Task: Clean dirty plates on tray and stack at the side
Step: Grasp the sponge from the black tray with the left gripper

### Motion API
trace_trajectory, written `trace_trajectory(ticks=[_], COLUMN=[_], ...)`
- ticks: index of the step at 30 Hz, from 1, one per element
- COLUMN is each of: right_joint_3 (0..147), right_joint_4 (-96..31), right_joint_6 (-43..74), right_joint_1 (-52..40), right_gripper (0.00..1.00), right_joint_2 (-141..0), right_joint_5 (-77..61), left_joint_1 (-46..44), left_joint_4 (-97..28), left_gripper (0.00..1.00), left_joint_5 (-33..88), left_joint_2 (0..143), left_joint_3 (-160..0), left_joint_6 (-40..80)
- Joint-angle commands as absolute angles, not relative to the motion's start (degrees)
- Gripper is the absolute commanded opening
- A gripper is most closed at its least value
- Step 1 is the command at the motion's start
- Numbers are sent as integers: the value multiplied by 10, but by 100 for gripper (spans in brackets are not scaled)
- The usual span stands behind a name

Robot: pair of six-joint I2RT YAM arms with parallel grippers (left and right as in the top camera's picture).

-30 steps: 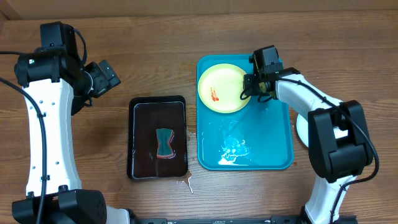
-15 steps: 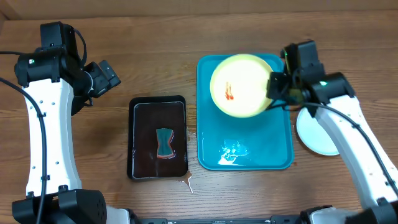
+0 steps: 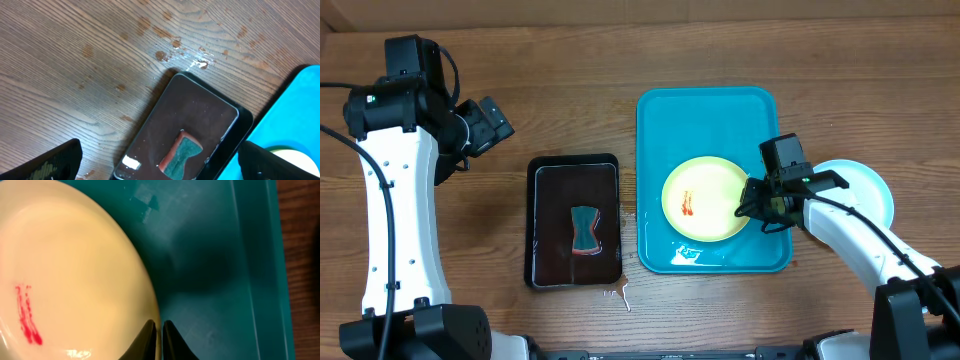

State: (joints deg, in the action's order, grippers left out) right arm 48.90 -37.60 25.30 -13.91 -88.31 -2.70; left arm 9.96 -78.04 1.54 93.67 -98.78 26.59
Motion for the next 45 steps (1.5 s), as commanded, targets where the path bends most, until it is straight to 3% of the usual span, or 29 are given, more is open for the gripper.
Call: trace_trajectory(ticks=[1,6,8,12,19,28,34,38,39,40,45], right_joint_3=[503,561,592,602,602,601,601,601,601,601,601], right_joint_4=[-381,-467,-504,-514,-531,-546,-546,-546,-546,-546,-546], right_joint_6=[220,207,205,205,206,206,206,206,206,206,207], right_joint_1=[-139,-139,-139,-139,-139,-139,-139,-139,-139,-139,-138], right_gripper=[35,41,41,41,41,42,42,42,42,42,42], right_joint_2=[-872,-831,-784,-722,-689,-691,-691,-691,-691,-691,-691], right_joint_5=[-30,-8,-5,-9,-31,-31,-31,-31,-31,-31,-20], left_joint_1=[101,96,70,3,-133,-165,-165,-165,-165,-165,-164], left_joint_4=[-793,-824,-839,-860,-763,-555,-477,-435,-433,-430,-469], left_gripper=[100,100,88,75,71,57,36,27,22,7,4], left_joint_5=[49,189,229,160,37,13,15,15,15,15,13], left_joint_2=[935,935,935,935,935,944,953,953,953,953,951], left_joint_3=[-995,-995,-995,-980,-811,-608,-543,-523,-523,-524,-557], left_joint_6=[258,190,113,96,240,300,293,256,248,237,222])
